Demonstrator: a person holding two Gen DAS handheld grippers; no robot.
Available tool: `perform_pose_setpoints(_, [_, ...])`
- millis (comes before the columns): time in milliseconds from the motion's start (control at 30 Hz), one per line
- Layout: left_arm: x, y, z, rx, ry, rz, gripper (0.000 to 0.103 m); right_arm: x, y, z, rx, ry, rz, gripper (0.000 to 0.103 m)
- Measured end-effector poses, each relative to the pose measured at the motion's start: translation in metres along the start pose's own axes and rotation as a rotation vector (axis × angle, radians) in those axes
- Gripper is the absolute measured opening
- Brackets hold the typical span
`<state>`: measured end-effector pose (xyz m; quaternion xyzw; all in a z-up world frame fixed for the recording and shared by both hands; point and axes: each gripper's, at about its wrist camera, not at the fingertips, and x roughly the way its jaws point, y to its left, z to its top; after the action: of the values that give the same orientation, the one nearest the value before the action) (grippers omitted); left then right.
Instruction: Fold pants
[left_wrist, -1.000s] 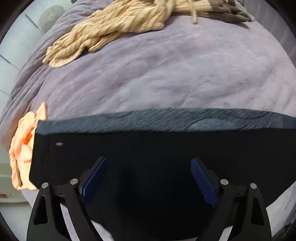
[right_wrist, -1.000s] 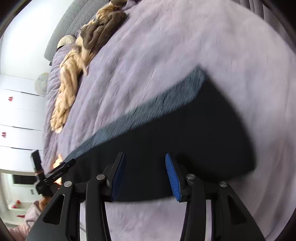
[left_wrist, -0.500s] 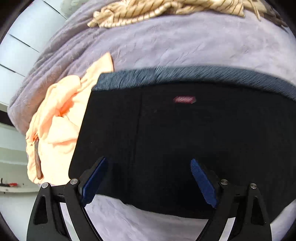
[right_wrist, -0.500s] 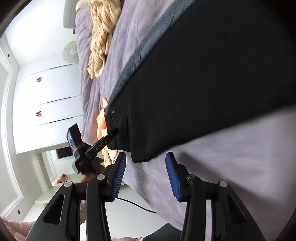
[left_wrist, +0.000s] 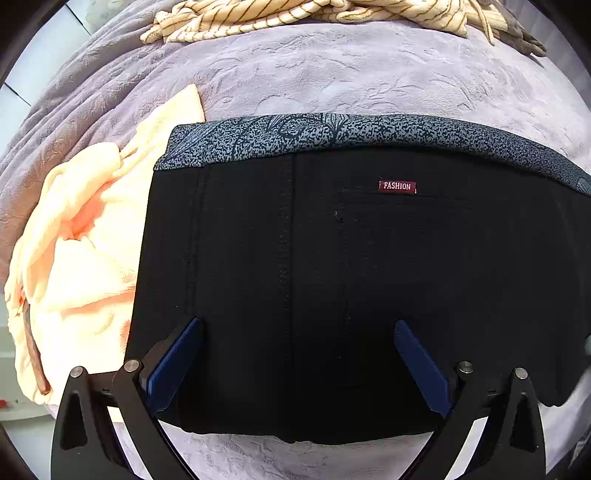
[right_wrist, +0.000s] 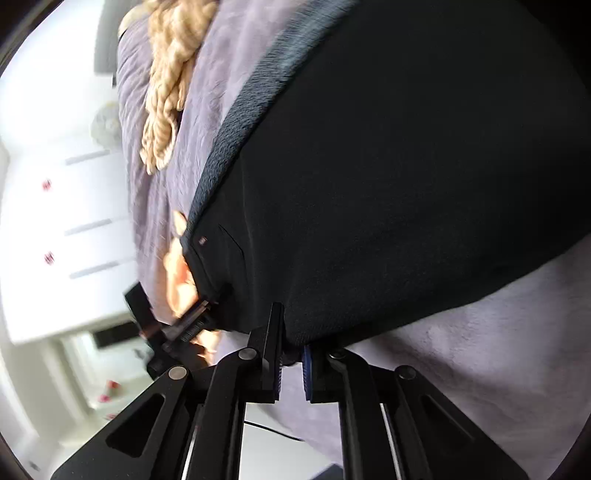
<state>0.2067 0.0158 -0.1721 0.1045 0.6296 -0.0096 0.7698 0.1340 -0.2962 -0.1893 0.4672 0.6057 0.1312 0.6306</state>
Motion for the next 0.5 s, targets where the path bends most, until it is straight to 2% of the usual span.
perform_pose_setpoints(67, [0.0, 0.0, -0.001, 0.008, 0.007, 0.014, 0.103, 0.015, -0.008, -0.002, -0.029, 0.041, -0.131, 0.009])
perform_pose_setpoints(167, [-0.008, -0.003, -0.003, 0.012, 0.01, 0.052, 0.103, 0.001, -0.022, -0.007, 0.048, 0.063, -0.051, 0.01])
perform_pose_setpoints(233, [-0.016, -0.006, -0.005, 0.018, 0.011, 0.066, 0.103, -0.032, -0.023, -0.008, 0.013, 0.037, -0.086, 0.011])
perform_pose_setpoints(333, [-0.037, -0.026, -0.011, 0.031, -0.023, 0.012, 0.103, -0.101, -0.042, 0.005, 0.014, -0.126, -0.122, 0.013])
perform_pose_setpoints(367, [-0.043, -0.037, -0.012, 0.038, -0.036, -0.008, 0.103, -0.131, -0.057, 0.012, 0.046, -0.214, -0.143, 0.019])
perform_pose_setpoints(400, [-0.048, -0.05, -0.013, 0.041, -0.045, -0.035, 0.103, -0.165, -0.077, 0.021, 0.101, -0.31, -0.171, 0.031])
perform_pose_setpoints(467, [-0.052, -0.074, -0.013, 0.046, -0.046, -0.08, 0.103, -0.214, -0.115, 0.035, 0.207, -0.441, -0.211, 0.048])
perform_pose_setpoints(500, [-0.051, -0.09, -0.013, 0.052, -0.045, -0.1, 0.103, -0.231, -0.13, 0.04, 0.243, -0.49, -0.228, 0.049])
